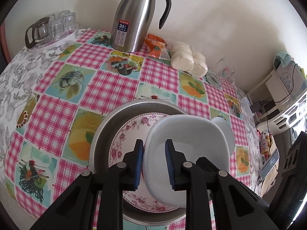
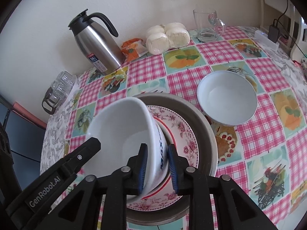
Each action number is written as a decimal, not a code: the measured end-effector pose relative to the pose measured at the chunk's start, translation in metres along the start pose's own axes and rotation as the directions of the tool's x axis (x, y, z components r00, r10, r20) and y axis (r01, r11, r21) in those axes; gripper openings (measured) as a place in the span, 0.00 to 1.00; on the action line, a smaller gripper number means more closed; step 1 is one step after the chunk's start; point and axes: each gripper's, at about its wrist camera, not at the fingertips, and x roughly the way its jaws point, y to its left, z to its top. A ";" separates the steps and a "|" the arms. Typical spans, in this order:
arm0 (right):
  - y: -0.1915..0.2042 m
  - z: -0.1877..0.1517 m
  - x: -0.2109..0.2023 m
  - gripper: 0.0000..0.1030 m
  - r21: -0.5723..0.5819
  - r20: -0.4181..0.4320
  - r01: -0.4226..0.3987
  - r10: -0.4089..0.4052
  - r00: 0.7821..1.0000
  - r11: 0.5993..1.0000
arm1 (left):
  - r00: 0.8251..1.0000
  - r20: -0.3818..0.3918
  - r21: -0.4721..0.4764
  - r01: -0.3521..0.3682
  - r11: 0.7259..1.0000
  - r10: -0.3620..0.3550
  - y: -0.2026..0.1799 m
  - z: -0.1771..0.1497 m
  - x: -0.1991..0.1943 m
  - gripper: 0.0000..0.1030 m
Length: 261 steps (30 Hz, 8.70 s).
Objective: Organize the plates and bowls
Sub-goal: 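Lower the white square bowl into the red-rimmed bowl with both tools, then open both tools to release the white square bowl rim, then move both tools from the basin to the small white round bowl, then close both tools together on the rim of the small round bowl, then lift the round bowl with both tools and lower it onto the stack, then open both tools to release the round bowl rim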
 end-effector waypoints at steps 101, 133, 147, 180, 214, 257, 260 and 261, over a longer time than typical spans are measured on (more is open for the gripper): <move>-0.241 0.043 -0.082 1.00 0.360 0.153 0.142 -0.209 0.966 0.922 | 0.998 0.051 0.324 0.030 0.945 -0.049 -0.188 -0.037 0.045 0.93; -0.207 0.063 0.017 0.79 0.226 0.072 0.084 -0.102 0.992 0.971 | 0.996 0.078 0.312 0.016 0.950 -0.042 -0.188 0.000 0.101 0.76; -0.180 0.054 0.044 0.13 0.170 0.040 -0.007 0.000 0.999 0.985 | 0.997 0.061 0.319 0.022 0.948 -0.044 -0.186 -0.001 0.104 0.76; -0.232 0.057 0.032 0.08 0.234 0.040 0.007 -0.017 0.999 0.972 | 0.996 -0.084 0.330 0.033 0.944 -0.005 -0.191 -0.025 0.152 0.47; -0.085 0.054 -0.061 0.09 0.027 0.151 -0.083 0.078 0.985 0.996 | 0.991 0.088 0.174 0.087 0.981 -0.104 -0.093 0.006 -0.002 0.21; -0.002 -0.010 -0.066 0.23 -0.127 0.116 0.001 0.014 0.993 0.992 | 0.989 0.143 -0.047 0.057 0.997 -0.050 0.022 -0.030 -0.061 0.52; -0.004 -0.022 -0.067 0.25 -0.137 0.114 0.011 0.005 0.994 0.991 | 0.991 0.132 -0.058 0.040 0.998 -0.032 0.027 -0.036 -0.060 0.59; -0.005 -0.024 -0.067 0.31 -0.142 0.112 0.013 0.003 0.994 0.990 | 0.991 0.129 -0.062 0.030 0.998 -0.022 0.029 -0.038 -0.060 0.64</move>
